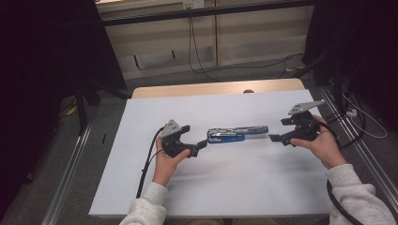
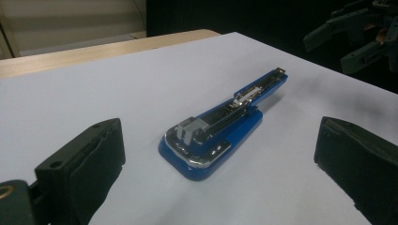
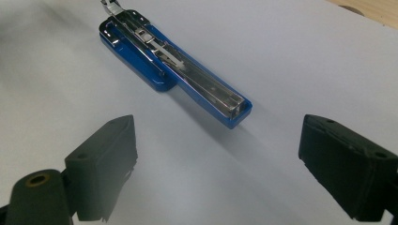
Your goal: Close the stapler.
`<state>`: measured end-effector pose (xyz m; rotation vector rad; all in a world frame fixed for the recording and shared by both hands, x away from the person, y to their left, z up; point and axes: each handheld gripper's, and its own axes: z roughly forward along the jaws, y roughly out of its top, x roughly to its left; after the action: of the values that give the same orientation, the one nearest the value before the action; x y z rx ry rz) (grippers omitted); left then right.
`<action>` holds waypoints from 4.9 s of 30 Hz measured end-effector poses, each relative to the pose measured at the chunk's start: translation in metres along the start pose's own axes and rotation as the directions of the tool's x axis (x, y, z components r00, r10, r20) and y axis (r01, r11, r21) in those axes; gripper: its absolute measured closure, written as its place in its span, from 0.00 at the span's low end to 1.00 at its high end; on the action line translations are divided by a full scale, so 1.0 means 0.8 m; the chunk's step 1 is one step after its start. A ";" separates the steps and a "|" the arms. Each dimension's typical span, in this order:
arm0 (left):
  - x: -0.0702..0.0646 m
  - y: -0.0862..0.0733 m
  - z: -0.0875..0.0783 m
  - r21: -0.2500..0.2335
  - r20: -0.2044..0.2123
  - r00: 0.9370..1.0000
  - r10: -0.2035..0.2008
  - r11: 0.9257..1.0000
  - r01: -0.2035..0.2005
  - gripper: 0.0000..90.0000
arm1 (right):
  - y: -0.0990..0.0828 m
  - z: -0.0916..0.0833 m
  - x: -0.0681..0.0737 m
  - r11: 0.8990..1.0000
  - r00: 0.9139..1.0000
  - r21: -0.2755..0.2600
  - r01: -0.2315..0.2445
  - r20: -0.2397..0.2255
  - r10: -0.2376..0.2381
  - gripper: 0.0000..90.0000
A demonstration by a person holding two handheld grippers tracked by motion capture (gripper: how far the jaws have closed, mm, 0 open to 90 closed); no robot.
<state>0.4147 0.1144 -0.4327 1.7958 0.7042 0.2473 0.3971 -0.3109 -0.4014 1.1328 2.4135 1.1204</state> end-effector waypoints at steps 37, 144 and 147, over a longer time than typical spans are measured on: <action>0.007 0.003 0.033 0.134 -0.031 0.998 0.050 0.990 -0.045 0.37 | -0.015 -0.009 -0.009 1.000 0.998 0.003 -0.029 0.050 0.029 0.44; 0.018 -0.002 0.034 0.294 -0.088 0.993 -0.073 0.951 0.096 0.51 | -0.004 0.044 0.022 0.998 0.999 -0.037 -0.042 -0.010 0.041 0.55; 0.015 0.001 0.019 0.284 -0.070 0.995 -0.072 0.955 0.089 0.42 | -0.005 0.038 0.031 0.998 0.999 -0.052 -0.025 -0.027 0.023 0.46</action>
<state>0.4320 0.1089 -0.4393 2.0354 0.8899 0.1481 0.3938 -0.2780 -0.4222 1.1406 2.3817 1.2056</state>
